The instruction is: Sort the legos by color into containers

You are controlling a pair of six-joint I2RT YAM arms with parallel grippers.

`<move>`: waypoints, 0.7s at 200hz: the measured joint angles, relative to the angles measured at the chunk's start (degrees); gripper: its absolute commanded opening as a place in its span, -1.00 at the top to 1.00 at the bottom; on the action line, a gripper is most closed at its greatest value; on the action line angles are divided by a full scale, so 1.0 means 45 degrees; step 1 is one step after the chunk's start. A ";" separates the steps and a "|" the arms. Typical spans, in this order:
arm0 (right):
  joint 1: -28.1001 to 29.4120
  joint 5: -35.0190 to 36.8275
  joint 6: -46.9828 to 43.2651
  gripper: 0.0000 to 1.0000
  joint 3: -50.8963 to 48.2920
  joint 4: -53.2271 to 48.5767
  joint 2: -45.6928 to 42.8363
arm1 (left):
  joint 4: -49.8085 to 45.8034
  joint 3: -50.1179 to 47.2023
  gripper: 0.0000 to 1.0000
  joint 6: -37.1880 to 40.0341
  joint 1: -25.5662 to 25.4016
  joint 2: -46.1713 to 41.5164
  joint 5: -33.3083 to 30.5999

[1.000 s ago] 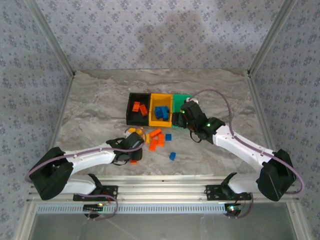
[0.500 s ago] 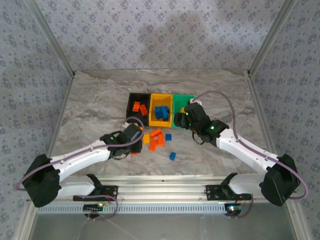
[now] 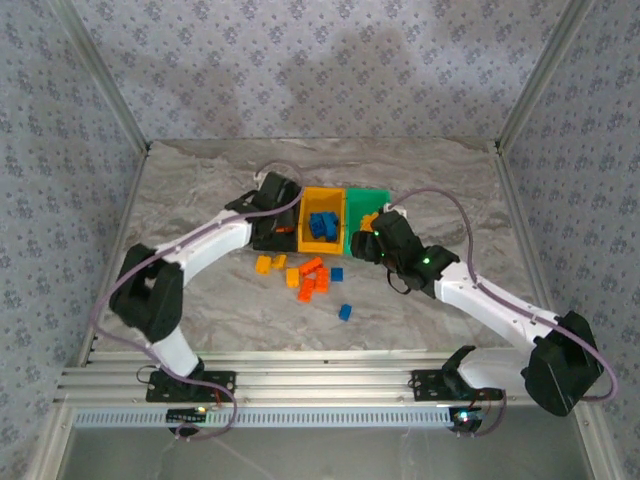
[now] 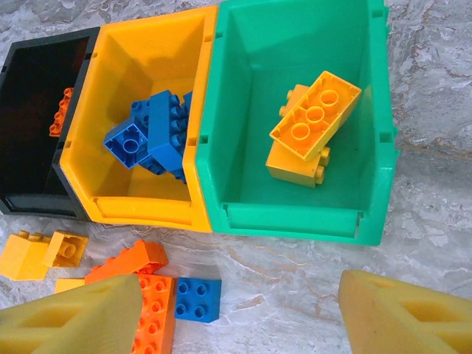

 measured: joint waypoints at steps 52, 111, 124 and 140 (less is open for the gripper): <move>0.0000 -0.0301 0.0010 -0.47 -0.0423 -0.0005 -0.0413 | -0.0165 0.1836 -0.10 0.0471 0.0476 0.2069 -0.0121; 0.0068 -0.0835 0.0384 -0.51 -0.0957 -0.0010 -0.0665 | -0.0413 0.1613 -0.68 0.0393 0.0296 0.1263 0.0408; 0.0209 -0.0981 0.0495 -0.52 -0.1098 -0.0015 -0.0680 | -0.0345 0.1098 -0.75 0.0282 -0.0005 0.0233 0.0622; 0.0544 -0.1229 0.0670 -0.53 -0.1375 -0.0019 -0.0670 | -0.0058 0.0223 -0.93 0.0165 -0.0597 -0.1428 0.0908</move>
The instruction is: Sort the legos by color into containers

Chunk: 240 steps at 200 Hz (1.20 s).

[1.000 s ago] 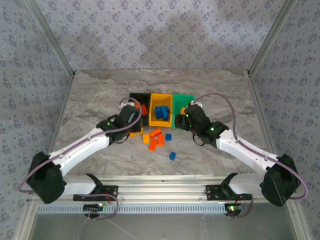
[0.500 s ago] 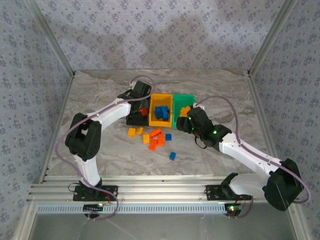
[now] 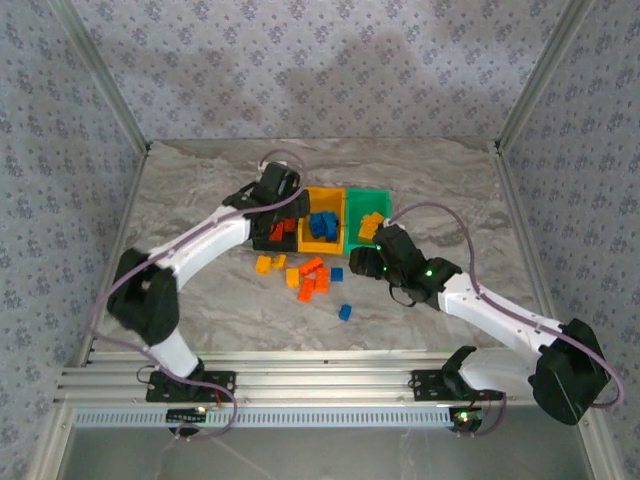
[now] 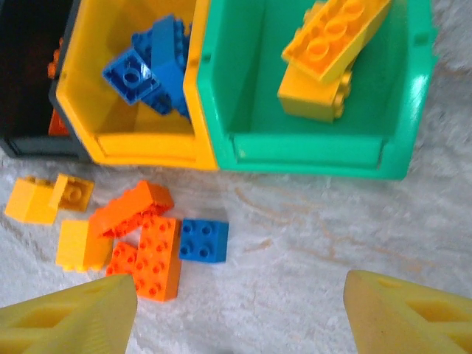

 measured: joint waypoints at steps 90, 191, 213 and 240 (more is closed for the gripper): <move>0.3186 -0.0670 0.1025 -0.47 -0.0398 -0.0199 0.2385 | 0.0777 -0.7281 -0.99 -0.1889 -0.3143 -0.6256 0.0447; 0.3784 0.0194 0.1812 0.22 -0.0393 -0.0461 0.4240 | 0.0563 -1.0151 -1.00 -0.3570 -0.3138 -0.9024 0.0282; 0.3784 0.0316 0.1739 0.39 -0.0384 -0.0476 0.4240 | 0.0466 -1.0268 -0.99 -0.3599 -0.3138 -0.9311 0.0209; 0.3784 0.0447 0.1559 0.52 -0.0374 -0.0500 0.4167 | 0.0408 -1.0278 -1.00 -0.3599 -0.3138 -0.9607 0.0019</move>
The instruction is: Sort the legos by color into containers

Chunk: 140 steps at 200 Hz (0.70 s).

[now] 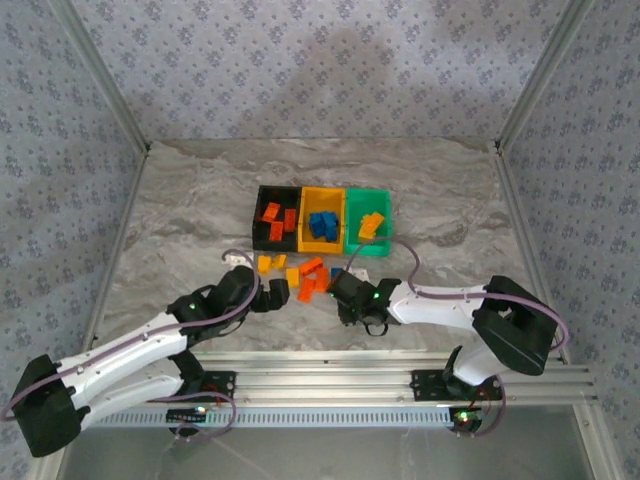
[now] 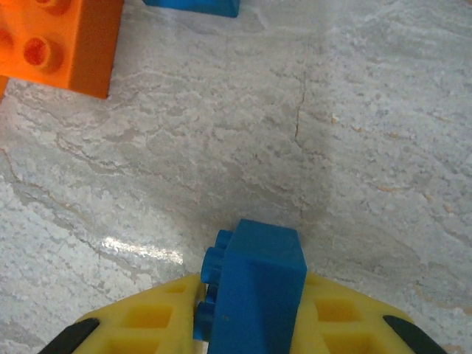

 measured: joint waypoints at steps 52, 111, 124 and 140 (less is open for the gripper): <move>-0.0379 0.0049 -0.1001 0.53 0.1010 -0.0831 -0.1345 | -0.0214 -0.0063 -1.00 -0.0078 0.0000 -0.0457 -0.0243; -0.2841 -0.0423 -0.2463 0.52 0.5003 -0.0515 0.0408 | -0.0233 -0.0355 -0.99 -0.0330 0.0000 -0.0457 -0.0267; -0.3279 -0.0520 -0.2701 0.52 0.5989 -0.0393 0.1462 | -0.0233 -0.0355 -0.99 -0.0369 0.0000 -0.0457 -0.0267; -0.3716 -0.0563 -0.2973 0.50 0.7261 -0.0364 0.2778 | -0.0253 -0.0355 -0.99 -0.0389 0.0000 -0.0457 -0.0267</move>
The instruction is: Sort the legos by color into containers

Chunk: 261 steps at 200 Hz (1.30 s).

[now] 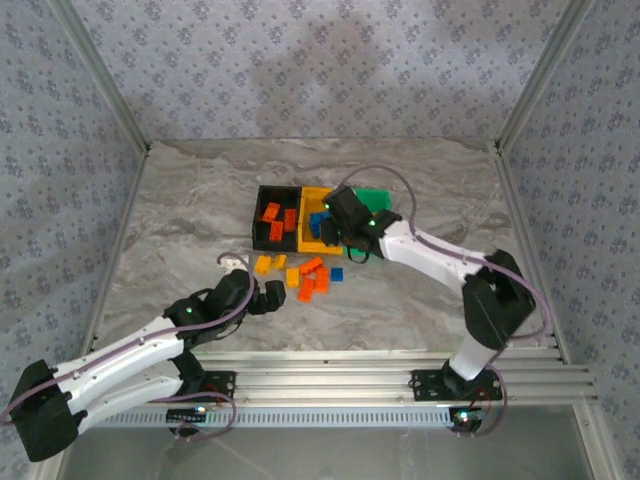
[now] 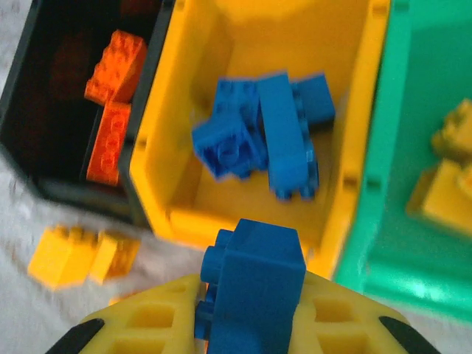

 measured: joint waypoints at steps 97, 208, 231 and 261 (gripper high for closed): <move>-0.1311 -0.0034 -0.0597 -0.32 0.4104 -0.0593 0.3643 | -0.0316 0.0000 -0.99 -0.0073 0.0000 -0.0005 0.0039; -0.0427 -0.0092 -0.0413 -0.38 -0.0277 0.0695 -0.1209 | 0.0782 0.2171 -0.53 0.1904 -0.0010 0.4745 0.0219; -0.0461 -0.0039 -0.0277 -0.39 -0.1438 0.0826 -0.2055 | 0.1117 0.2807 -0.45 0.2302 -0.0024 0.6237 0.0063; -0.0525 -0.0024 -0.0185 -0.40 -0.2550 0.0869 -0.2939 | 0.1452 0.3347 -0.42 0.2686 -0.0024 0.7616 -0.0272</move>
